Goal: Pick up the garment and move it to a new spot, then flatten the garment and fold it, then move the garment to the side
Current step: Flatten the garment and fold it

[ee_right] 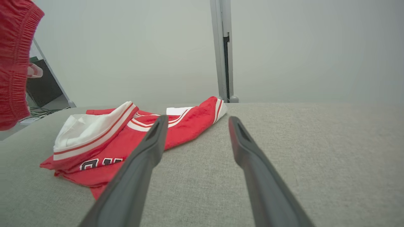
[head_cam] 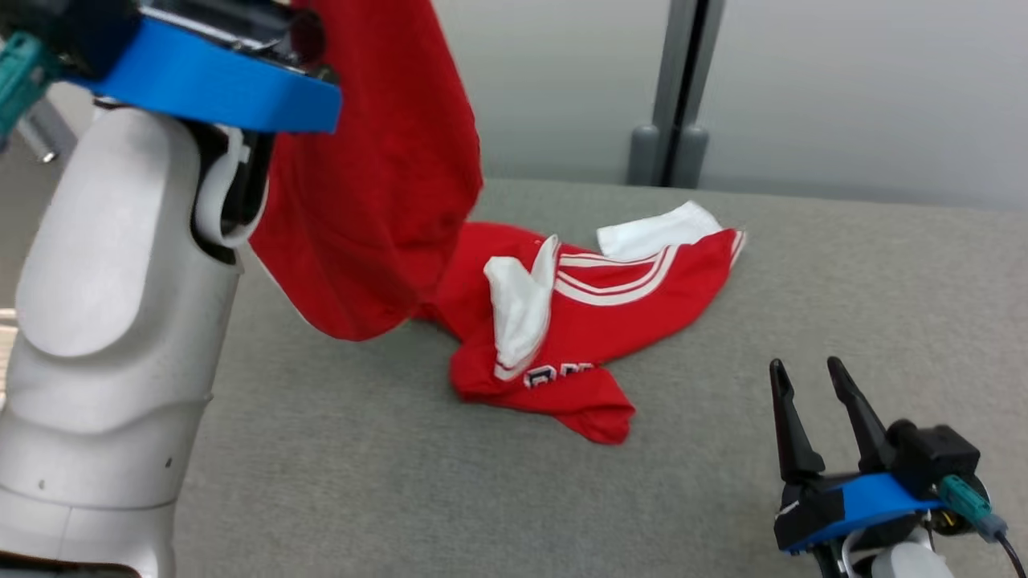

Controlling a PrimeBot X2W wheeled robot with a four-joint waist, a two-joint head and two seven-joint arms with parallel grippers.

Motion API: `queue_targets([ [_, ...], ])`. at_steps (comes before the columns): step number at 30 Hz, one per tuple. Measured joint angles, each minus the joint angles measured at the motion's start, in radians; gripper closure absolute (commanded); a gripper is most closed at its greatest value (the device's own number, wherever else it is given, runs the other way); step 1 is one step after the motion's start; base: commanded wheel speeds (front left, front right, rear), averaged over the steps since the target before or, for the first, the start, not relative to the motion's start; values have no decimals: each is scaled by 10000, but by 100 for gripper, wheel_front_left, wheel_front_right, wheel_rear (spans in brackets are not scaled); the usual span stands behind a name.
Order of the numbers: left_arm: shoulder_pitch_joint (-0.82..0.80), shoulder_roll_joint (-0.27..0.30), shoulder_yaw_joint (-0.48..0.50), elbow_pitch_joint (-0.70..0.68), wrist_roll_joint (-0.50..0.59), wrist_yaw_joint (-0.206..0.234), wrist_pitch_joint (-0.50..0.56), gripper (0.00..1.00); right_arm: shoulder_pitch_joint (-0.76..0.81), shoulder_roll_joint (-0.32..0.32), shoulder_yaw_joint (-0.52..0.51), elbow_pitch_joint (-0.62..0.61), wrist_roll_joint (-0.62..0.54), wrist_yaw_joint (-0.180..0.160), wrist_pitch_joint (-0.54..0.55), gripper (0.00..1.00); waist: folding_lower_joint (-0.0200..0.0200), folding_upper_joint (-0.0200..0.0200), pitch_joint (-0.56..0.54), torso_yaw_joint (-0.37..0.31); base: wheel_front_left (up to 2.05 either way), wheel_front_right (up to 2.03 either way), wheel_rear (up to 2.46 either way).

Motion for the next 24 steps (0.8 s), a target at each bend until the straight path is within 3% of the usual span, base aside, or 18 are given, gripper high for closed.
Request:
queue_targets([
  [13, 1164, 782, 920, -240, 186, 207, -2, 100, -227, 15, 278, -339, -272, 0, 2, 0, 0, 2, 323, 2522, 0, 0, 0],
  [18, 1479, 857, 1129, -286, 270, 238, -2, 100, -356, 12, 324, -564, -347, 0, 2, 0, 1, 3, 601, 2892, 0, 0, 0],
  [24, 1544, 1041, 1599, -182, 259, 316, -2, 100, -446, 4, 405, -823, -577, 0, 0, 0, 1, 2, 907, 2638, 0, 0, 0],
])
